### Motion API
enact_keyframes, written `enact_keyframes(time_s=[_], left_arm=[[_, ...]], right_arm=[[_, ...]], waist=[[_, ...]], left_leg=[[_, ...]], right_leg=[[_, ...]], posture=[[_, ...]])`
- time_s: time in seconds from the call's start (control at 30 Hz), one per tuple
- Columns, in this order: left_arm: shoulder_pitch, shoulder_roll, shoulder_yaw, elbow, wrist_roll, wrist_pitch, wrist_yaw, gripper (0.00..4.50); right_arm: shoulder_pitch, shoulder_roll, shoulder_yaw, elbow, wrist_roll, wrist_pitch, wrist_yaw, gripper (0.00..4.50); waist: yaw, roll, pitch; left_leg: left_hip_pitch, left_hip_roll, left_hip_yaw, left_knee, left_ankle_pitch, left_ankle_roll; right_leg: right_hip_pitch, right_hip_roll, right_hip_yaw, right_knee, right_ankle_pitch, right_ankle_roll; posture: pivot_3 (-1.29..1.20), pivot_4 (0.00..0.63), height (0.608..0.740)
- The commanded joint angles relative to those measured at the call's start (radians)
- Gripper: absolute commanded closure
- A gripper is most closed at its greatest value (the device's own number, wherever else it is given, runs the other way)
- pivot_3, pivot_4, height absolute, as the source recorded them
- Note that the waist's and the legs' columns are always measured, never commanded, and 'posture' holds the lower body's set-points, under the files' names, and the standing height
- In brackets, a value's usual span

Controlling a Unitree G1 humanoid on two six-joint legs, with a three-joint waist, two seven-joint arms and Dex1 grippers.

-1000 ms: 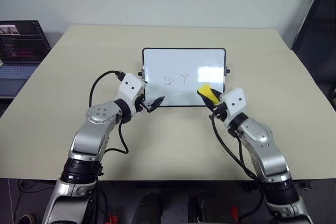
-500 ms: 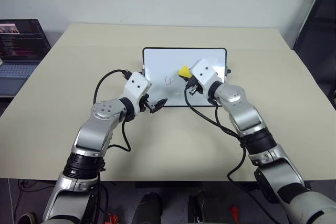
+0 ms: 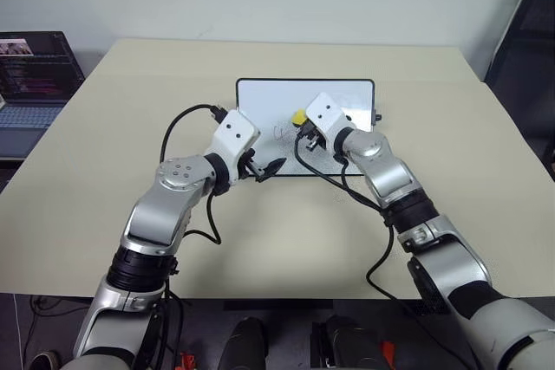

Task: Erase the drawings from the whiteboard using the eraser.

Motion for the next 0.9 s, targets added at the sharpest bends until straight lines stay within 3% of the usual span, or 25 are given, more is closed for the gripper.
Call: enact_keyframes(time_s=[0.03, 0.4, 0.67, 0.9], left_arm=[[-0.009, 0.008, 0.004, -0.052, -0.003, -0.004, -0.006, 0.00], [0.009, 0.021, 0.008, -0.043, -0.001, -0.008, -0.004, 0.00], [0.010, 0.016, 0.000, -0.029, 0.002, -0.019, -0.005, 0.00], [0.030, 0.016, 0.003, -0.034, 0.004, -0.026, 0.001, 0.00]], right_arm=[[0.033, -0.026, -0.013, -0.019, -0.013, 0.010, 0.007, 3.42], [0.206, -0.125, 0.052, -0.216, -0.049, 0.097, 0.123, 3.42], [0.024, -0.057, -0.006, -0.013, -0.062, -0.026, -0.036, 3.43], [-0.050, -0.045, -0.003, 0.129, -0.069, -0.094, -0.018, 3.43]], waist=[[0.000, 0.000, 0.000], [0.000, 0.000, 0.000], [-0.016, 0.000, 0.000], [-0.022, 0.000, 0.000]], left_leg=[[0.000, 0.000, 0.000, 0.000, 0.000, 0.000], [0.006, -0.001, 0.000, 0.002, 0.000, 0.000], [0.011, 0.000, 0.006, 0.002, 0.003, 0.000], [0.011, 0.000, 0.007, -0.001, 0.002, 0.000]], right_leg=[[0.000, 0.000, 0.000, 0.000, 0.000, 0.000], [0.003, 0.000, 0.001, 0.006, 0.000, 0.000], [0.005, 0.001, 0.004, 0.010, -0.001, 0.001], [0.004, 0.001, 0.005, 0.010, 0.000, 0.000]], posture=[[0.00, 0.150, 0.740], [0.00, 0.150, 0.740], [0.00, 0.150, 0.740], [0.00, 0.150, 0.740]])
